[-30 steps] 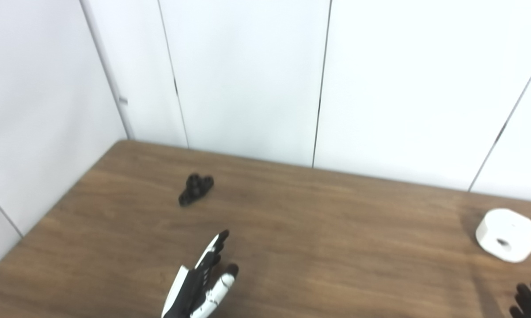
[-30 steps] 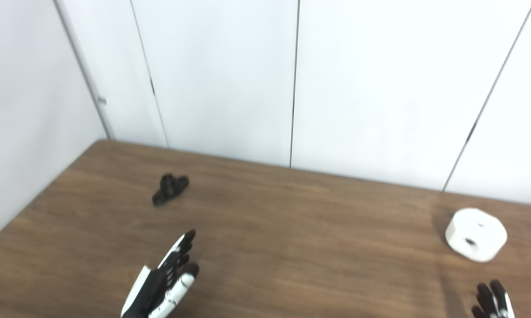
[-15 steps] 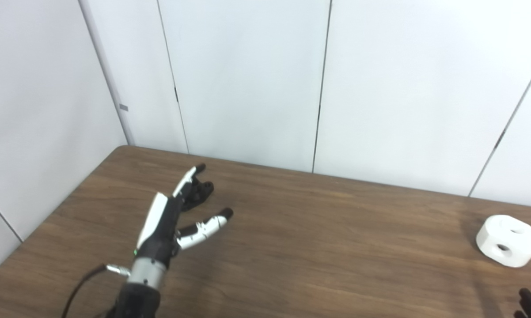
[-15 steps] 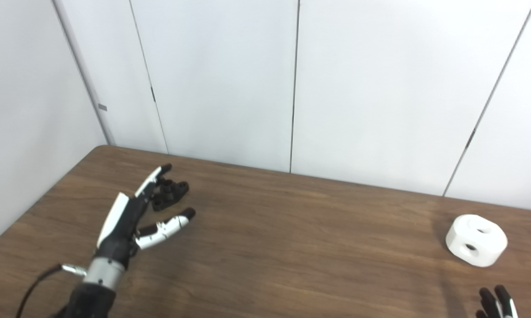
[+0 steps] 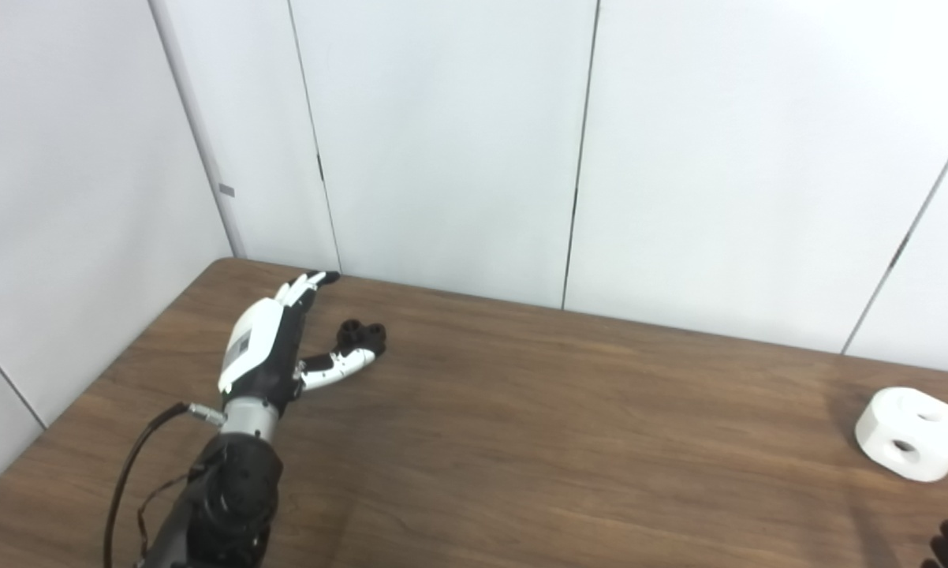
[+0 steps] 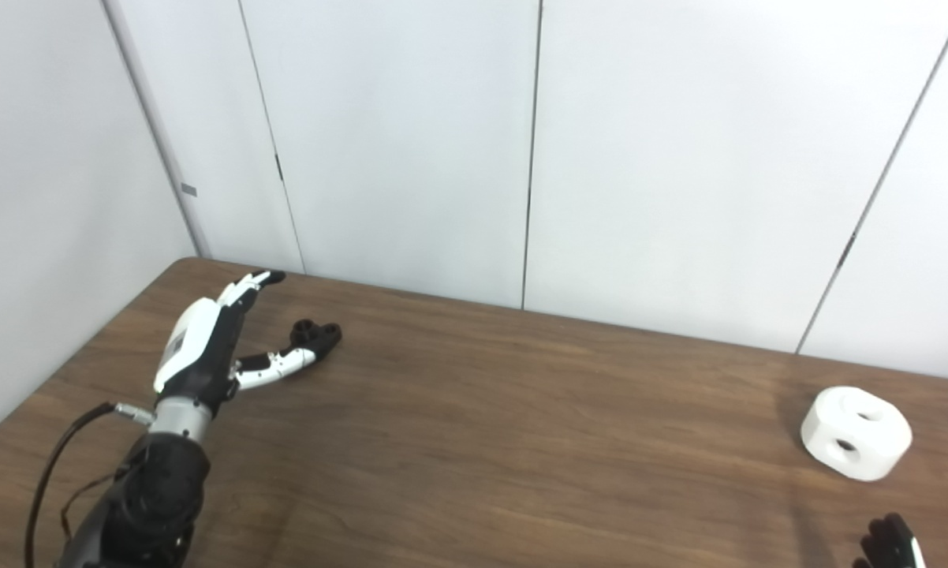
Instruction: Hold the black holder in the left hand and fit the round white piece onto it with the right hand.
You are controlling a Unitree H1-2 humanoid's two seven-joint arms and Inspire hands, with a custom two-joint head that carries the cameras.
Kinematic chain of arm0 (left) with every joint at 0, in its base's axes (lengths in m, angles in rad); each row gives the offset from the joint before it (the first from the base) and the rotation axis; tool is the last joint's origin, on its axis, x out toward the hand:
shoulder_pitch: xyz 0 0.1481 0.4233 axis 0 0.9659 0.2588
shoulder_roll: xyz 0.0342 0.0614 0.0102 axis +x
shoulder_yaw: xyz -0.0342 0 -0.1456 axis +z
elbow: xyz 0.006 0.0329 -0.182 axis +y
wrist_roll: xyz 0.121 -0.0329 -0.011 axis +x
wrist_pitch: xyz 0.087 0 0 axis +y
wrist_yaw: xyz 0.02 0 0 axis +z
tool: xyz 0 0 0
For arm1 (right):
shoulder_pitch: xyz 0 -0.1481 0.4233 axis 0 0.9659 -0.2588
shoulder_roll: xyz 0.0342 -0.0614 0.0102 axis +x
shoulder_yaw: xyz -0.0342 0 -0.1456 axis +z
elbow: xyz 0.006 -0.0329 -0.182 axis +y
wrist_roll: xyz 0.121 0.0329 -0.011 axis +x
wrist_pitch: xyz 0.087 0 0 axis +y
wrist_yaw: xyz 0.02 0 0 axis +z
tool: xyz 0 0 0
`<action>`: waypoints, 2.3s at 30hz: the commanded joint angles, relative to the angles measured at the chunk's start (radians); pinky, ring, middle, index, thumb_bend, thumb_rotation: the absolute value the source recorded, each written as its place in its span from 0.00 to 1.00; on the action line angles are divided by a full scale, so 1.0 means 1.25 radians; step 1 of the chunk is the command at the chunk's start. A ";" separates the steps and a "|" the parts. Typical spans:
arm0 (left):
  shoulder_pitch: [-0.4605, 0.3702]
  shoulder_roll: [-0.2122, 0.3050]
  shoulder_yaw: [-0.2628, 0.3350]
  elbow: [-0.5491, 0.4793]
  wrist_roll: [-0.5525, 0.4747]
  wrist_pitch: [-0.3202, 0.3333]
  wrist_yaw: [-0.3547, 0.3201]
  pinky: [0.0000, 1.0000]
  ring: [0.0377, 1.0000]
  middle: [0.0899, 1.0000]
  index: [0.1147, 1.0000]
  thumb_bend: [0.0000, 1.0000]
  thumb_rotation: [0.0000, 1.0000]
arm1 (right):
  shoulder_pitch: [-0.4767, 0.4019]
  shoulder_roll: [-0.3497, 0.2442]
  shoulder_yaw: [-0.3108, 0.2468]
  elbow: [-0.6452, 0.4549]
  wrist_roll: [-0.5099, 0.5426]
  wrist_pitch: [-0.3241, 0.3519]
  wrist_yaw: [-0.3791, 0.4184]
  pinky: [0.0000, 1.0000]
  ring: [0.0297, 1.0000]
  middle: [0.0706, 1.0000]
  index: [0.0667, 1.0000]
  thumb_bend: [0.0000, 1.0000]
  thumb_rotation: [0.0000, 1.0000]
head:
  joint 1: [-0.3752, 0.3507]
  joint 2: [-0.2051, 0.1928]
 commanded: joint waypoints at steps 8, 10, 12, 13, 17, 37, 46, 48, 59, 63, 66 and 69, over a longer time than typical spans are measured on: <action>-0.072 0.074 -0.026 0.162 0.071 -0.056 0.081 0.96 0.97 0.92 0.83 0.87 0.37 | 0.011 -0.007 0.002 0.063 0.022 0.023 0.018 1.00 1.00 1.00 1.00 0.56 1.00 | 0.000 0.005; -0.086 0.079 -0.036 0.196 0.081 -0.054 0.088 0.96 0.97 0.92 0.82 0.89 0.38 | 0.011 -0.007 0.001 0.061 0.022 0.025 0.019 1.00 1.00 1.00 1.00 0.56 1.00 | 0.000 0.009; -0.098 0.083 -0.042 0.220 0.087 -0.047 0.091 0.97 0.97 0.93 0.82 0.90 0.38 | 0.012 -0.008 0.001 0.060 0.023 0.027 0.021 1.00 1.00 1.00 1.00 0.55 1.00 | -0.001 0.011; -0.105 0.085 -0.046 0.232 0.091 -0.038 0.090 0.97 0.98 0.94 0.82 0.90 0.38 | 0.012 -0.008 0.001 0.060 0.023 0.027 0.022 1.00 1.00 1.00 1.00 0.54 1.00 | -0.002 0.013; -0.120 0.088 -0.051 0.264 0.092 -0.026 0.091 0.97 0.98 0.94 0.83 0.90 0.38 | 0.014 -0.007 0.002 0.059 0.023 0.024 0.024 1.00 1.00 0.99 1.00 0.52 1.00 | -0.004 0.014; -0.181 0.089 -0.110 0.397 0.065 0.031 0.058 0.95 0.98 0.94 0.83 0.93 0.49 | 0.029 0.008 0.002 0.025 0.013 0.042 0.013 1.00 1.00 0.99 1.00 0.57 1.00 | -0.021 0.026; -0.201 0.083 -0.117 0.434 0.039 0.022 0.053 0.95 0.98 0.93 0.81 0.94 0.50 | 0.035 0.011 0.003 0.011 0.003 0.056 0.010 1.00 1.00 0.97 1.00 0.55 1.00 | -0.030 0.031; -0.205 0.082 -0.122 0.437 0.037 0.026 0.048 0.95 0.98 0.93 0.80 0.93 0.49 | 0.036 0.011 0.003 0.007 0.002 0.063 0.010 1.00 1.00 0.98 1.00 0.55 1.00 | -0.032 0.031; -0.218 0.075 -0.126 0.451 0.014 0.031 0.038 0.94 0.97 0.91 0.72 0.86 0.45 | 0.041 0.017 0.000 -0.002 -0.009 0.069 0.006 1.00 0.99 0.97 1.00 0.55 1.00 | -0.040 0.036; -0.220 0.073 -0.129 0.462 0.001 0.025 0.042 0.92 0.96 0.90 0.70 0.85 0.41 | 0.041 0.018 -0.001 -0.001 -0.007 0.065 0.007 1.00 0.99 0.97 1.00 0.54 1.00 | -0.040 0.036; -0.218 0.072 -0.134 0.463 -0.001 0.022 0.043 0.91 0.95 0.90 0.69 0.84 0.39 | 0.043 0.017 -0.003 -0.004 -0.005 0.069 0.008 1.00 0.99 0.96 1.00 0.54 1.00 | -0.046 0.039; -0.216 0.069 -0.134 0.466 -0.006 0.019 0.044 0.93 0.95 0.90 0.69 0.84 0.39 | 0.043 0.016 -0.004 -0.005 -0.003 0.069 0.009 1.00 1.00 0.97 1.00 0.55 1.00 | -0.046 0.040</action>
